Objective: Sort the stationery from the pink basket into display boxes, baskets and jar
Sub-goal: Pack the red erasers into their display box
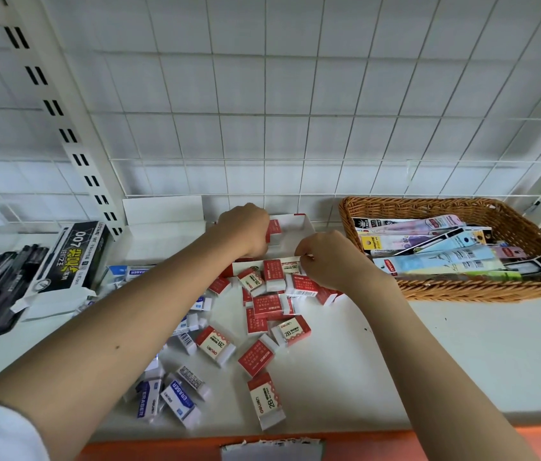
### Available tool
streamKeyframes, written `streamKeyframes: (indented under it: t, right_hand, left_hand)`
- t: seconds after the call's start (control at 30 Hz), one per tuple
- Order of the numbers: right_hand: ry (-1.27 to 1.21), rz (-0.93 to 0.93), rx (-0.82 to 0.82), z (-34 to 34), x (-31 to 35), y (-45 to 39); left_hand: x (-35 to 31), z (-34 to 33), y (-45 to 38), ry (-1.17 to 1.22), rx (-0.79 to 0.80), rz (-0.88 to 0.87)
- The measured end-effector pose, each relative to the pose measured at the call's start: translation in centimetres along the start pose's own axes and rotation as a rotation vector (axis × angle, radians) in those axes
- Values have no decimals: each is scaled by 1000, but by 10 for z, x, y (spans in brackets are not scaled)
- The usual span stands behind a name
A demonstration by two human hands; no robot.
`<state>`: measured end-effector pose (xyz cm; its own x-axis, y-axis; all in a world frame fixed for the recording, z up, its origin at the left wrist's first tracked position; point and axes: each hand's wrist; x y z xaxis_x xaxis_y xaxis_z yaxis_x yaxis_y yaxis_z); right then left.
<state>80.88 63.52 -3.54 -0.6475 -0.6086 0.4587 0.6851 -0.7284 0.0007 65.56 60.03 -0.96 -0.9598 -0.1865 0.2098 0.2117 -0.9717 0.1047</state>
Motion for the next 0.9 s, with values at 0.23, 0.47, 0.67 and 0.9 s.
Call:
streamKeyframes:
  t: [0.23,0.47,0.67,0.9]
  right_hand:
    - [13,1,2,2,4,3]
    - [7,-17,38,4,7,6]
    - [-8,-42,61,2,6,7]
    - [-49,-57,-16,9,20,-10]
  left_hand:
    - [4,-6,10,-40,-67,-107]
    - [25,-2,14,260,35,-157]
    - [40,-4,21,325,-106,-82]
    - [45,-5,32,488,-134,53]
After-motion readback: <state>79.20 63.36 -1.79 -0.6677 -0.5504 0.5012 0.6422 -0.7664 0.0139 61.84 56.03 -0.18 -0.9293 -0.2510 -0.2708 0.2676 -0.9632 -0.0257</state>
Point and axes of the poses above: each hand's wrist, its own y-axis away from the middle knuckle, its own z-axis out of the back of the hand, x = y × z, and after that the axes turned 13 degrees about -y, right-handed
